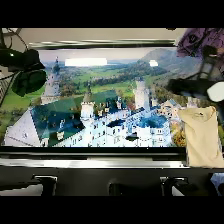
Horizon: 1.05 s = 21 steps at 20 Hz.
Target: Fold the clothes and pants, and hang the long-sleeved shirts on hangers.
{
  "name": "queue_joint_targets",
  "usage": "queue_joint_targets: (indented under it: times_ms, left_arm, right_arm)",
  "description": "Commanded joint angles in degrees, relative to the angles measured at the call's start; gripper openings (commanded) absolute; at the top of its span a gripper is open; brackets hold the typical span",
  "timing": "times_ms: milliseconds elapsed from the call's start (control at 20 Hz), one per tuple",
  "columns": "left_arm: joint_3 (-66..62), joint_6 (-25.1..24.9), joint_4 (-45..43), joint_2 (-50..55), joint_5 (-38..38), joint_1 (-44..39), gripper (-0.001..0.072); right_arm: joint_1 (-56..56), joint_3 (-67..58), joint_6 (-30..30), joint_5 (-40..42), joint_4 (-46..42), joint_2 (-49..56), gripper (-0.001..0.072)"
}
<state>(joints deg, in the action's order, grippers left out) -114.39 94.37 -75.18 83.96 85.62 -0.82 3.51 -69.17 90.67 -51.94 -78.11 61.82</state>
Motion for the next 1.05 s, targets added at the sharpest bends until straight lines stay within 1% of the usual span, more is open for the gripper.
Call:
queue_joint_targets:
  times_ms: [0, 100, 150, 300, 1000]
  left_arm:
    - [4.2, -3.1, -10.4, -5.6, -2.7, -1.9, 0.0018]
    - [7.8, -3.1, -10.8, -8.3, -6.9, -2.8, 0.0019]
    - [8.1, -3.1, -11.7, -8.7, -7.7, -3.2, 0.0019]
    - [8.1, -3.1, -12.9, -8.7, -5.5, -3.2, 0.0021]
    - [8.1, -3.1, -12.9, -8.0, -6.2, -3.2, 0.0021]
  right_arm:
    - [12.4, -0.5, -4.7, 1.9, -1.2, 0.6, 0.0032]
    - [15.3, -0.5, -4.8, 2.2, -2.6, 0.6, 0.0032]
    - [15.3, -0.5, -4.7, 2.4, -2.4, 0.6, 0.0034]
    - [15.2, -0.5, -4.7, 2.5, -4.6, 0.5, 0.0033]
    - [15.2, -0.5, -4.7, 2.6, -4.7, 0.5, 0.0033]
